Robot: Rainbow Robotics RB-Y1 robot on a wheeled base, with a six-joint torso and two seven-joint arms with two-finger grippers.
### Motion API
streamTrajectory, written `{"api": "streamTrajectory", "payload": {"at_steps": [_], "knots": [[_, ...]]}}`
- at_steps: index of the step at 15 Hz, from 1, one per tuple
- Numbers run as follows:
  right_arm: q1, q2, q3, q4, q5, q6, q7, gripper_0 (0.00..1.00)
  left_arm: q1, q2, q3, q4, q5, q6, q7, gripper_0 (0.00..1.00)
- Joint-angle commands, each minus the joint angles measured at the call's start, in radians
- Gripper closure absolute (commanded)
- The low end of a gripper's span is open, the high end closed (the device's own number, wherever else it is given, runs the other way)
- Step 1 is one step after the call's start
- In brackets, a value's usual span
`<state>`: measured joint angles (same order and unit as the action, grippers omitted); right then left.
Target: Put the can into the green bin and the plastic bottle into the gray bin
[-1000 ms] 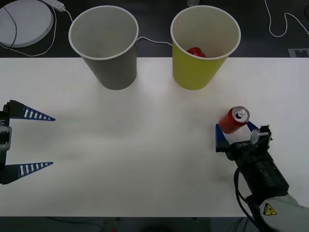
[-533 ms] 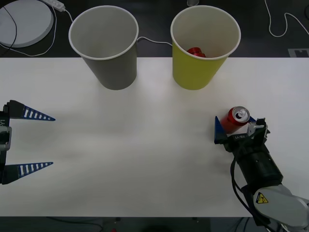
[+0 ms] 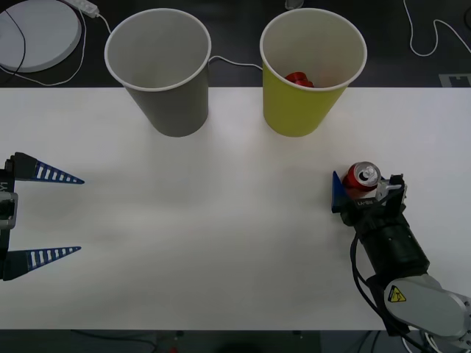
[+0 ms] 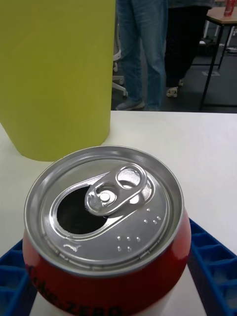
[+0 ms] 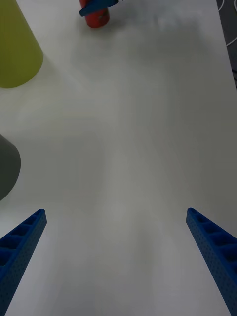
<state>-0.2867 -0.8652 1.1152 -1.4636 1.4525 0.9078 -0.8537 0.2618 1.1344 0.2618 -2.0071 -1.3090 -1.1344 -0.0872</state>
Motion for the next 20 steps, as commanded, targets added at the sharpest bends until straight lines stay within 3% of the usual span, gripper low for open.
{"api": "streamTrajectory", "payload": {"at_steps": [1, 9, 12, 16, 20], "knots": [[0.001, 0.0, 0.0, 0.0, -0.001, 0.0, -0.002, 1.0, 0.0, 0.0, 0.0, 0.0, 0.0, 0.0, 0.0, 0.0], [0.001, -0.008, 0.0, -0.006, 0.003, 0.0, 0.004, 1.0, 0.0, 0.0, 0.0, 0.0, 0.0, 0.0, 0.0, 0.0], [0.021, -0.077, -0.018, -0.078, 0.011, -0.044, 0.008, 1.0, 0.0, 0.0, 0.0, 0.0, 0.0, 0.0, 0.0, 0.0], [0.17, -0.183, -0.229, -0.242, 0.075, -0.259, 0.027, 1.0, 0.0, 0.0, 0.0, 0.0, 0.0, 0.0, 0.0, 0.0], [0.343, -0.212, -0.531, -0.366, 0.121, -0.563, 0.045, 1.0, 0.0, 0.0, 0.0, 0.0, 0.0, 0.0, 0.0, 0.0]]}}
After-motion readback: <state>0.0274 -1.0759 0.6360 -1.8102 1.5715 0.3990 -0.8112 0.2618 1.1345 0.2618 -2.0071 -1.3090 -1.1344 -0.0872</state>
